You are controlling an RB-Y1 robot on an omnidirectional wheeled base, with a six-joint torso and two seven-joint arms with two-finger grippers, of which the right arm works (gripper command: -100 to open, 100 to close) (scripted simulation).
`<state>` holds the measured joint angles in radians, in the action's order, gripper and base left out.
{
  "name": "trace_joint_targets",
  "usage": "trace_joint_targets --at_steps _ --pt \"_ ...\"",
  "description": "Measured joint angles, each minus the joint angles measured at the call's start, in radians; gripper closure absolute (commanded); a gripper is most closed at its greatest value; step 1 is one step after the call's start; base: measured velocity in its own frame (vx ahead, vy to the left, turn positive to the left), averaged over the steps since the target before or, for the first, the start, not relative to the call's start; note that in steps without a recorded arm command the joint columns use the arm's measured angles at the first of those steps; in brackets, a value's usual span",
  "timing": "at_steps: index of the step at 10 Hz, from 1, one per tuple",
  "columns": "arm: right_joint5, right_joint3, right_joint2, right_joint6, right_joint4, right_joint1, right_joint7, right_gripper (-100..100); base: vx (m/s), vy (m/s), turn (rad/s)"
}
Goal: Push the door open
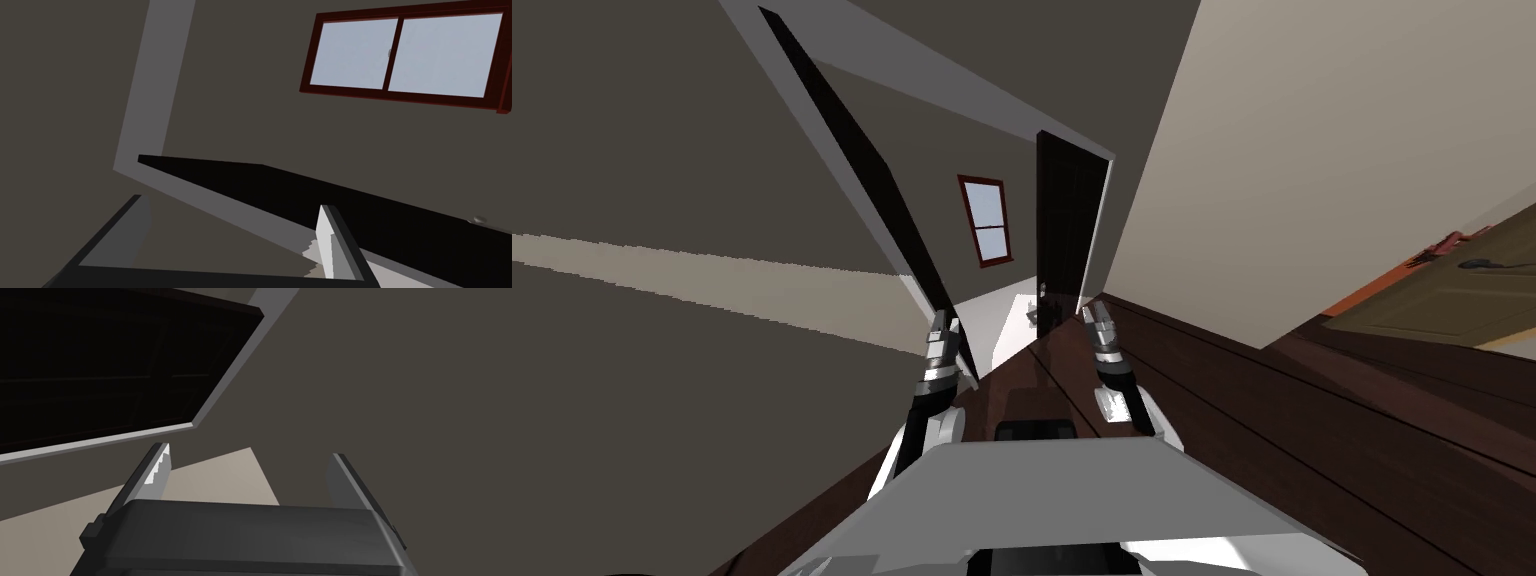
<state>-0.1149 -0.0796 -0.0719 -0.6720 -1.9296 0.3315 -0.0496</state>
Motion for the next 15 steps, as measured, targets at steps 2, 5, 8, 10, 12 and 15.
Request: trace_joint_targets --at_steps 2,5,8,10,12,15 --pt "-0.010 -0.004 -0.004 -0.003 0.039 -0.015 -0.011 -100 0.088 -0.045 0.031" --pt "-0.022 -0.004 -0.011 -0.019 0.118 -0.045 -0.028 -100 0.095 -0.049 0.033" --pt "-0.035 -0.005 -0.019 -0.032 0.194 -0.072 -0.047 -100 0.104 -0.047 0.033" --pt "-0.044 -0.006 -0.021 -0.043 0.253 -0.095 -0.057 -100 0.094 -0.043 0.030" --pt "-0.054 -0.007 -0.025 -0.046 0.300 -0.117 -0.070 -100 0.085 -0.056 0.039" --pt "-0.068 -0.010 -0.027 -0.053 0.379 -0.151 -0.089 -100 0.100 -0.046 0.033"
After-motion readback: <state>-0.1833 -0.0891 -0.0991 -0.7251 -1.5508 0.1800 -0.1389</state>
